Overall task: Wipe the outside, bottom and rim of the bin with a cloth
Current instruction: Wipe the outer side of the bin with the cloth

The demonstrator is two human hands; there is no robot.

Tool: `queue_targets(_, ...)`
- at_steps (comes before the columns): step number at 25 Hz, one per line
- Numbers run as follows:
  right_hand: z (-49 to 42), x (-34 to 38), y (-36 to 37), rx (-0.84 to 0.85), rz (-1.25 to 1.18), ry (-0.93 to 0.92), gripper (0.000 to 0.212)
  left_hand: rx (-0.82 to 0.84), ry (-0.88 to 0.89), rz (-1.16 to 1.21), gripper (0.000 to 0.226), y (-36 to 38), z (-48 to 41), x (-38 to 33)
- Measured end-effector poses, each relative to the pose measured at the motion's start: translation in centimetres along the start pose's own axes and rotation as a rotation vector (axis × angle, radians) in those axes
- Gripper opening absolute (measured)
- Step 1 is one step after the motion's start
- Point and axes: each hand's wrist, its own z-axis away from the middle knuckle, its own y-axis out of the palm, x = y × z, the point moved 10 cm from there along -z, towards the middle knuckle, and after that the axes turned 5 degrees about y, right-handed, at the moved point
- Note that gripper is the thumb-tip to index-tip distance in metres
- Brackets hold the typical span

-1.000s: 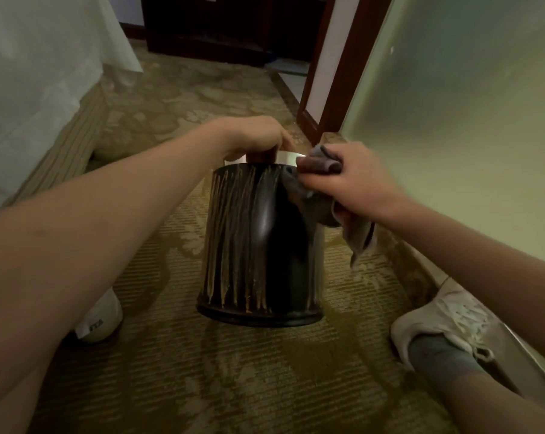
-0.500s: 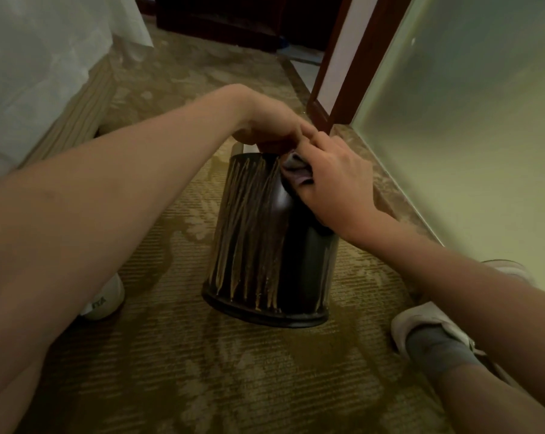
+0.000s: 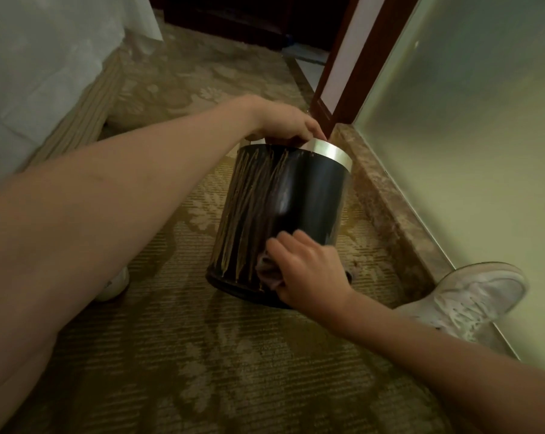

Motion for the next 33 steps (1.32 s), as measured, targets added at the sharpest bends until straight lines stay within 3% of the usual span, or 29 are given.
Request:
queue_targets(4, 2.8, 1.6, 1.2, 0.139, -0.05, -0.009, 0.032, -0.028, 0.045, -0.043, 0.03, -0.1, 0.4, -0.9)
queue_targets(6, 3.1, 1.8, 1.7, 0.307, -0.115, 0.03, 0.023, -0.014, 0.079, -0.06, 0.028, 0.1, 0.4, -1.1)
queue_targets(9, 2.1, -0.8, 1.6, 0.682, -0.451, 0.224, 0.011, -0.03, 0.106, -0.076, 0.029, 0.2, -0.2, -1.3)
queue_targets(10, 1.2, -2.5, 0.9, 0.722, -0.577, 0.306, 0.012, -0.034, 0.088, -0.065, 0.03, 0.3, -0.3, -1.1)
queue_targets(12, -1.8, -7.8, -2.1, 0.542, -0.686, 0.475, 0.022, 0.003, 0.039, -0.004, 0.031, 0.6, -0.4, -0.5)
queue_targets(14, -4.2, -12.7, -6.4, 0.187, -0.623, 0.597, 0.025, 0.064, 0.01, 0.105, 0.031, 0.8, -0.5, 0.2)
queue_targets(16, -5.2, -14.4, -9.6, -0.099, -0.425, 0.608, 0.023, 0.065, -0.001, 0.164, 0.035, 0.4, -0.6, 0.8)
queue_targets(19, -6.6, -12.8, -10.9, -0.309, -0.168, 0.528, 0.017, 0.044, 0.005, 0.214, 0.034, 0.2, -0.9, 0.7)
queue_targets(23, -7.6, -11.2, -9.7, -0.405, 0.008, 0.489, 0.016, 0.067, 0.0, 0.182, 0.011, 0.6, -1.2, 0.7)
queue_targets(29, -6.5, -9.4, -7.3, -0.318, 0.175, 0.369, 0.035, 0.12, 0.023, 0.136, 0.037, 1.2, -0.6, -0.5)
queue_targets(33, -4.4, -8.3, -6.4, -0.289, 0.215, 0.277, 0.025, 0.034, 0.02, 0.139, 0.043, 1.1, -1.0, -1.0)
